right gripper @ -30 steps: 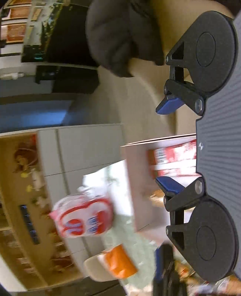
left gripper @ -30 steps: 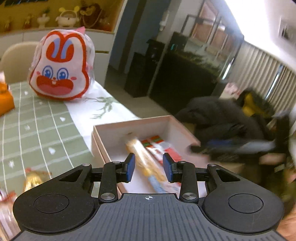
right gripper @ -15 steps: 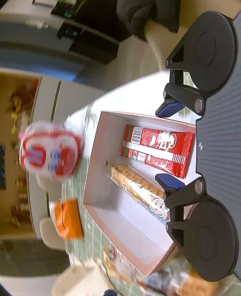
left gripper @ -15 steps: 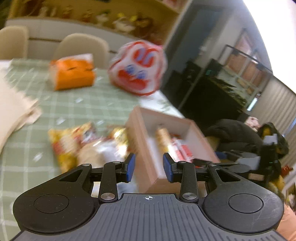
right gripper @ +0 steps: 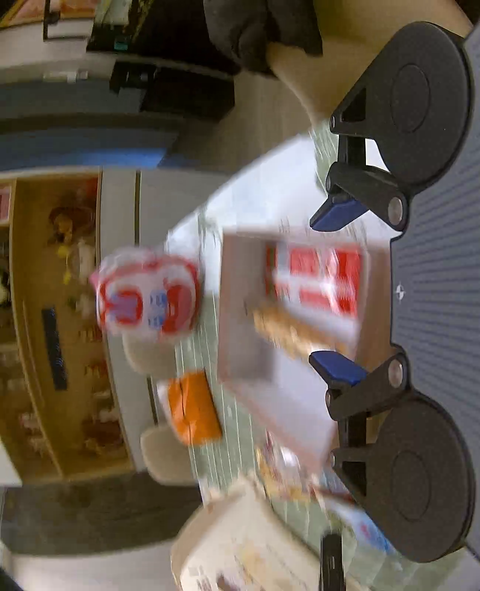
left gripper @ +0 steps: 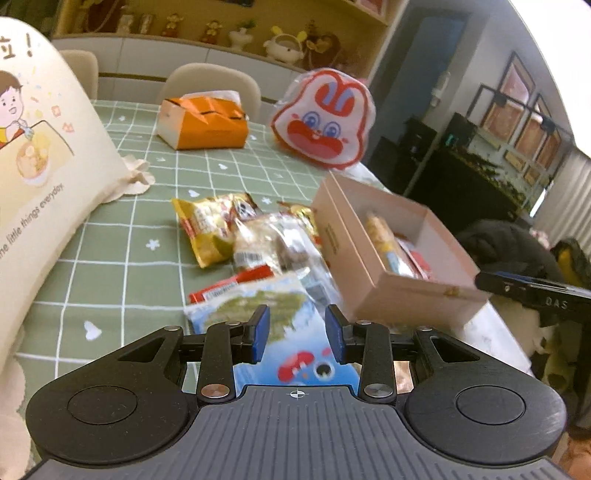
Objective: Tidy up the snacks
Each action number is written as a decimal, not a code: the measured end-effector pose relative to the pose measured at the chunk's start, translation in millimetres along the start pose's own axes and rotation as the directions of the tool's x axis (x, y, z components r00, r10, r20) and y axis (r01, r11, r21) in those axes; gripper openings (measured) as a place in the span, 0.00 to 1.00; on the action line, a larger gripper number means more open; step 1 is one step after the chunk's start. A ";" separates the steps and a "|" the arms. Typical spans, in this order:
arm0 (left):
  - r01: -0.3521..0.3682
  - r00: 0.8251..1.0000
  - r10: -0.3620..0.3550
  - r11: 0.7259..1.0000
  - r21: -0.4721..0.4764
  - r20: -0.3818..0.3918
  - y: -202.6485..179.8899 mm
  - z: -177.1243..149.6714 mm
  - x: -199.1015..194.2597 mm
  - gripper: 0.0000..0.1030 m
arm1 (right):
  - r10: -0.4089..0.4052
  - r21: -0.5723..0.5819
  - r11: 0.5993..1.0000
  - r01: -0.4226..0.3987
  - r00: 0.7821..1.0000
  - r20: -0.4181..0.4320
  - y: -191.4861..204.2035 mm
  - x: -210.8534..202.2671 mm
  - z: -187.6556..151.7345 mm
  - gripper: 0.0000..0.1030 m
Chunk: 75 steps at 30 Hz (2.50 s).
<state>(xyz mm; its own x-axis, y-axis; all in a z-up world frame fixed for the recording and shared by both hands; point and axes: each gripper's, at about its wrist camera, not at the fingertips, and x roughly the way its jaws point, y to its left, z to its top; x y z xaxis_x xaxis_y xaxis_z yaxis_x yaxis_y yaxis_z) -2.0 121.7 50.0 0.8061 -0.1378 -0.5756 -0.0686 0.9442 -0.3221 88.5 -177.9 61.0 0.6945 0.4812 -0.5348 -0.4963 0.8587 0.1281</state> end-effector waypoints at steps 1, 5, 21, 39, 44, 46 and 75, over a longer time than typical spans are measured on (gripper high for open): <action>0.000 1.000 0.000 1.000 0.017 -0.004 -3.9 -2.1 -0.4 0.36 | 0.034 -0.012 0.999 -0.034 0.999 -0.013 11.5 -1.2 -5.8 0.71; 0.020 1.000 -0.021 0.999 0.041 0.022 -17.0 -6.6 -8.4 0.36 | 0.184 -0.027 0.982 -0.188 0.978 -0.100 51.9 11.0 -22.8 0.72; -0.008 0.999 0.014 0.991 0.132 -0.043 -29.4 -23.6 5.9 0.35 | 0.194 -0.064 0.977 -0.206 0.969 -0.151 57.4 -8.4 -71.1 0.52; -0.058 0.988 0.085 0.976 0.209 -0.126 -44.2 -23.5 24.0 0.36 | 0.165 0.046 0.986 -0.162 0.982 -0.087 14.5 -19.1 -83.6 0.75; -0.024 0.990 0.062 0.961 0.276 -0.127 -58.6 -35.4 27.7 0.33 | 0.139 0.061 0.989 -0.136 0.989 -0.046 12.5 -24.3 -85.8 0.78; 0.003 0.989 0.038 0.961 0.277 -0.141 -62.7 -40.6 24.5 0.30 | 0.130 0.055 0.990 -0.127 0.991 -0.042 13.3 -24.9 -86.0 0.79; 0.162 0.974 -0.094 0.927 0.339 -0.208 -98.1 -88.9 -22.1 0.24 | 0.065 -0.129 0.988 -0.089 0.981 -0.184 46.4 -34.7 -68.6 0.60</action>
<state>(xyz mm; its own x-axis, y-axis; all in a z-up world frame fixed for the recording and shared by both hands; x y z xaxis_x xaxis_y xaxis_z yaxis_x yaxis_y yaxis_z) -65.3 5.5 27.5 0.6691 -0.2853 -0.6862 0.2667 0.9540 -0.1367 5.6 -166.9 28.3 0.5533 0.4950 -0.6699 -0.6196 0.7822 0.0663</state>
